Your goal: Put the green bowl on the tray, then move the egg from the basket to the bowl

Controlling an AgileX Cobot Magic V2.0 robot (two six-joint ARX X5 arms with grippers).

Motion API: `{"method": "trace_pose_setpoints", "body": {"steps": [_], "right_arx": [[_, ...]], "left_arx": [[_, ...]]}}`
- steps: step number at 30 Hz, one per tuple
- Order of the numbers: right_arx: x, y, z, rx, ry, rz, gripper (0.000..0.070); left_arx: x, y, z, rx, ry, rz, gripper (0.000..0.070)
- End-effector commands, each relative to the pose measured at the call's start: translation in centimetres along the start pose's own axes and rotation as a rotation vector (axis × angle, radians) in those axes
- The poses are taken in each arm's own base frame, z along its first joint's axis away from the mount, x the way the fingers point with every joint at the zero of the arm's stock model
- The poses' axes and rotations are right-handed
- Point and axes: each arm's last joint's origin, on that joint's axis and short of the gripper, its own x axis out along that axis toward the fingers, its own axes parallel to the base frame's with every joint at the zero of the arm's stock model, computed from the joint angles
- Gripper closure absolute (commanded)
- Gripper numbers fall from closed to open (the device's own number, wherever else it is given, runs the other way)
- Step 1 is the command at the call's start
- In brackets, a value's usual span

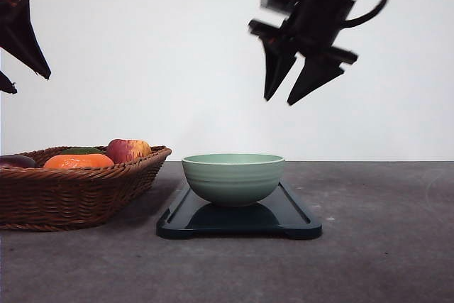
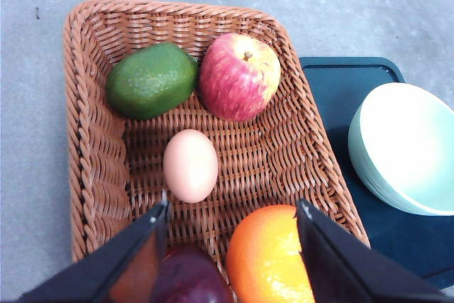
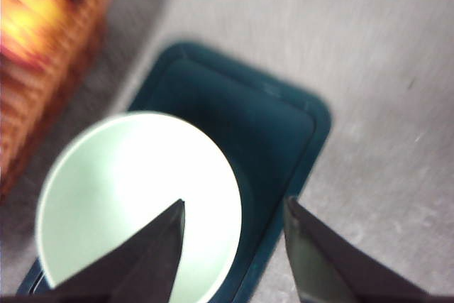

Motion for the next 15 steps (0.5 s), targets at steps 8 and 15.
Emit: {"method": "trace_pose_setpoints", "body": {"steps": [8, 15], "right_arx": [[-3.9, 0.3, -6.0, -0.080, -0.155, 0.011, 0.0432], [-6.7, -0.2, -10.0, -0.110, -0.196, -0.007, 0.0433]], "left_arx": [[-0.1, -0.2, 0.7, 0.007, -0.017, -0.007, 0.0349], [-0.1, -0.2, 0.6, 0.006, -0.016, -0.007, 0.0350]]}}
